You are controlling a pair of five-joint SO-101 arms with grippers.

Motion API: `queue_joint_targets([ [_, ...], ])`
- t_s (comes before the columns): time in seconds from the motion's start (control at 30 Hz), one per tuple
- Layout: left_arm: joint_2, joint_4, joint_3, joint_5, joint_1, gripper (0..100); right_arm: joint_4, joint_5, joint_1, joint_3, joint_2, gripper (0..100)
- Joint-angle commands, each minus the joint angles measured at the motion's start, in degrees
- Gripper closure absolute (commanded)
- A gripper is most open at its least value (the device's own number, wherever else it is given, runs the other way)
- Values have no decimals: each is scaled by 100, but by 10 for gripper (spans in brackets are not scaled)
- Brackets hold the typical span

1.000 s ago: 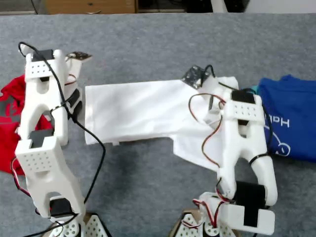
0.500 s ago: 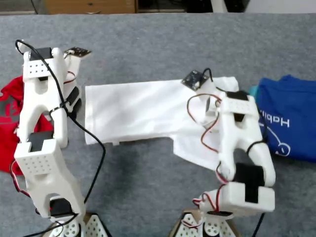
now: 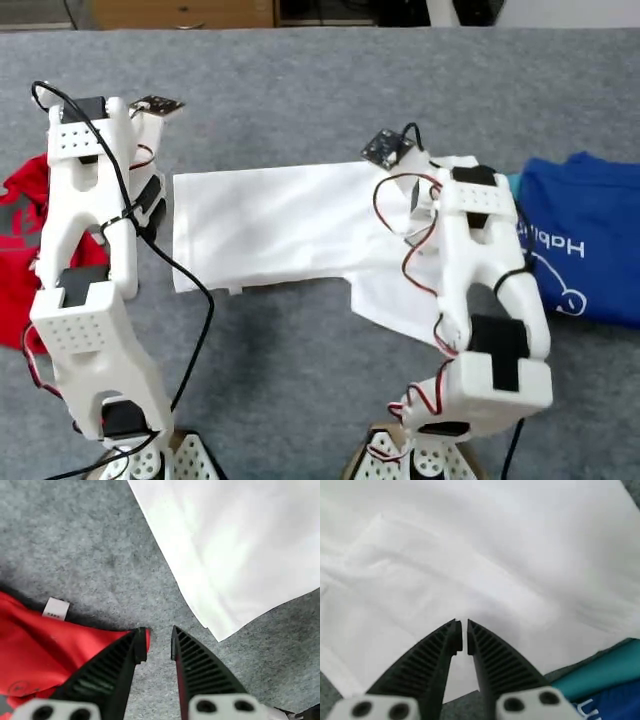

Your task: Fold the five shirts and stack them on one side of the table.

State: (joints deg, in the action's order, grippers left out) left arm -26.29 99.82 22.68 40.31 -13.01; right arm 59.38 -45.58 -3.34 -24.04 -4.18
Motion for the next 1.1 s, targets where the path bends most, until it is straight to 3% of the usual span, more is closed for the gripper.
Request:
queue_joint_targets([
  [0.0, 391, 79, 53, -97, 97, 904, 273, 62, 22, 251, 611, 964],
  [0.17, 716, 79, 114, -246, 193, 904, 870, 70, -242, 277, 1692, 964],
  [0.4, 1323, 53, -79, -888, 993, 904, 1591, 70, -1138, 251, 3820, 964],
  [0.63, 1314, 35, -440, -1829, 2312, 904, 1793, 396, -1385, 242, 6018, 964],
  [0.83, 1156, -554, -1055, -2620, 3569, 900, 1793, 844, -1341, 251, 7248, 963],
  [1.07, 813, -1081, -1257, -2699, 4923, 827, 1837, 870, -1358, 242, 7890, 963],
])
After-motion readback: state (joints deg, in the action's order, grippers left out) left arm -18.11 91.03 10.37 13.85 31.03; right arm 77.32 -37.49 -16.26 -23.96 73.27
